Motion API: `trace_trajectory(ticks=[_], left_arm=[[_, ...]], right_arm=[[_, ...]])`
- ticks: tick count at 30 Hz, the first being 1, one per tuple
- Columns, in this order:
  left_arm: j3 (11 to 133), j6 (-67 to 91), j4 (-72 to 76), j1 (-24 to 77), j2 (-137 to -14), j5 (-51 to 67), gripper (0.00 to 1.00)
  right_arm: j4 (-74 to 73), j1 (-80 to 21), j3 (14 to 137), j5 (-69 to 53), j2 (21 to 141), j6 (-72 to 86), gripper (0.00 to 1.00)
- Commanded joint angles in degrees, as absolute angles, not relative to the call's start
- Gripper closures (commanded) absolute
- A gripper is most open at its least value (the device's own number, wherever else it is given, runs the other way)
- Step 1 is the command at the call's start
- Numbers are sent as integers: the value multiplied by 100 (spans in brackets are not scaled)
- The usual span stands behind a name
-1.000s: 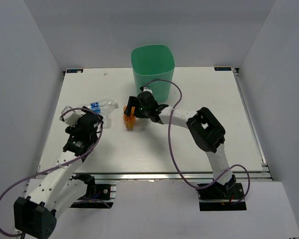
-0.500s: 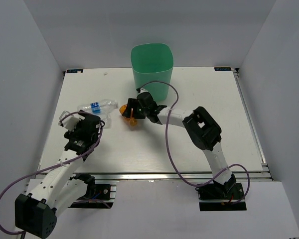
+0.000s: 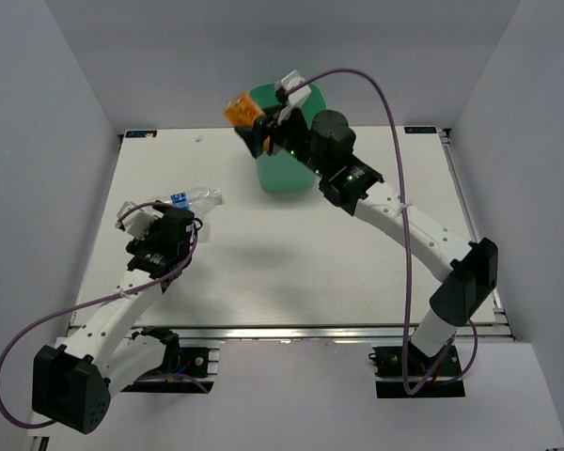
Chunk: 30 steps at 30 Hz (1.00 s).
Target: Put the plastic bottles in the bin
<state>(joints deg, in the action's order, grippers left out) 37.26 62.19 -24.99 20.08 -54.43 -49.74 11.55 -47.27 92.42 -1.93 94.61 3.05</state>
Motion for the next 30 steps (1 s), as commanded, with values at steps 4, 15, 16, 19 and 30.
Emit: trace_trajectory(ticks=[4,15,16,19,30], left_arm=[[4034,6206,-2365,1899,-5932,-4641,2],[4087,6179,-1802,1082,-6565,-3588,2],[4070,6170,-1715,1055,-6609,-3542,2],[4052,6231,-1547,958,-6706,-3489,2],[4403,6486,-1047,572,-7654,-3305,2]], right_arm=[[589,-3816,10835,484,10703,-712,80],[-219,-3085,12586,80,11761,-668,11],[-281,-3085,12560,1,11690,-781,11],[-527,-3076,12272,-395,11269,-783,11],[518,-2716,7429,-141,8219,500,11]])
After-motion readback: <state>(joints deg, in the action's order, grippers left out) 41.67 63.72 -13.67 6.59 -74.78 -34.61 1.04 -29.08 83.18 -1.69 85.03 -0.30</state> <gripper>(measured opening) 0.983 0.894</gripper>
